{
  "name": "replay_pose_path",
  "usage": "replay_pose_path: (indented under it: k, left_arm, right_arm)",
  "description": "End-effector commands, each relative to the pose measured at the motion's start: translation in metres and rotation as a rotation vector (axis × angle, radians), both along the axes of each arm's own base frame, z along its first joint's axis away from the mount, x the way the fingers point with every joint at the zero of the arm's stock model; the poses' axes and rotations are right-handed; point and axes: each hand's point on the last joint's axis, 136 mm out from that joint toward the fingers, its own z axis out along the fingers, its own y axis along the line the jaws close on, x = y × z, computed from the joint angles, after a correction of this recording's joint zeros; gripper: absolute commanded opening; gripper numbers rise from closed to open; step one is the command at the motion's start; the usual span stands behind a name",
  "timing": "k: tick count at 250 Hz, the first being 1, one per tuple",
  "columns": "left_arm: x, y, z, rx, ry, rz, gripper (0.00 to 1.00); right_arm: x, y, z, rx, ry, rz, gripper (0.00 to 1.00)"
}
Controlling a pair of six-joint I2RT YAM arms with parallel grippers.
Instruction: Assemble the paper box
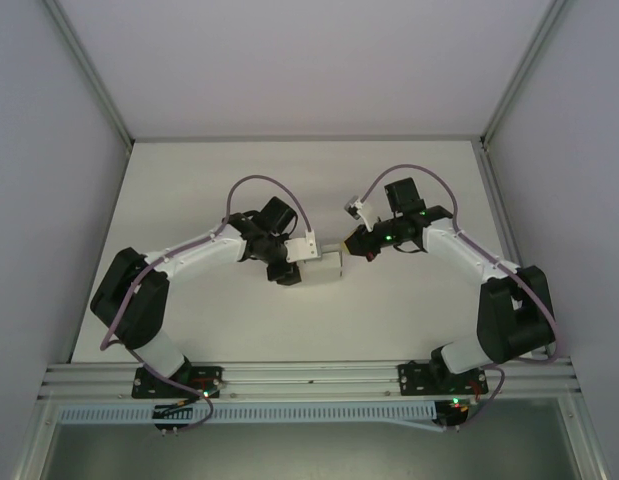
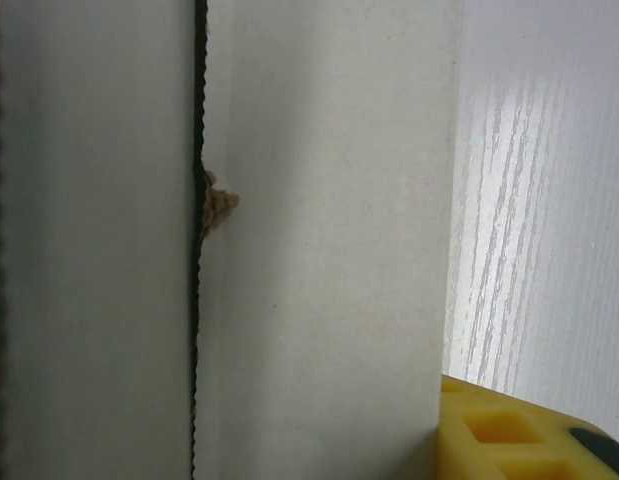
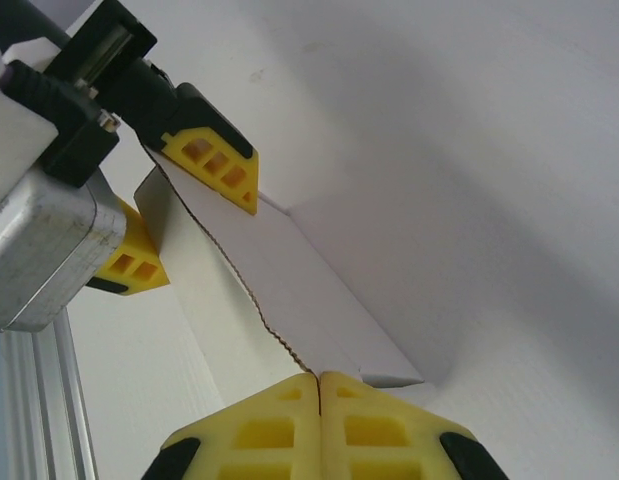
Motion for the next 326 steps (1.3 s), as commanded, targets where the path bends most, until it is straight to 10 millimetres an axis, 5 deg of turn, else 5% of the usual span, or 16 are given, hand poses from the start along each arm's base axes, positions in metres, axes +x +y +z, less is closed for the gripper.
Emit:
replay_pose_path:
  k: [1,68,151,326]
  left_arm:
    - [0.002,0.003,-0.007,0.030,0.029,0.028,0.46]
    - [0.006,0.004,-0.011,0.049,0.029,0.053,0.47]
    - [0.015,-0.001,-0.005,0.023,0.000,0.075,0.47]
    - [0.020,0.001,-0.012,0.050,-0.007,0.087,0.47]
  right_arm:
    - [0.001,0.012,0.013,0.048,0.089,-0.065,0.00]
    - [0.016,0.023,0.035,0.244,0.305,-0.330,0.00]
    - [0.019,0.018,0.027,0.281,0.462,-0.508,0.00]
    - [0.006,0.035,0.035,0.258,0.823,-0.572,0.00]
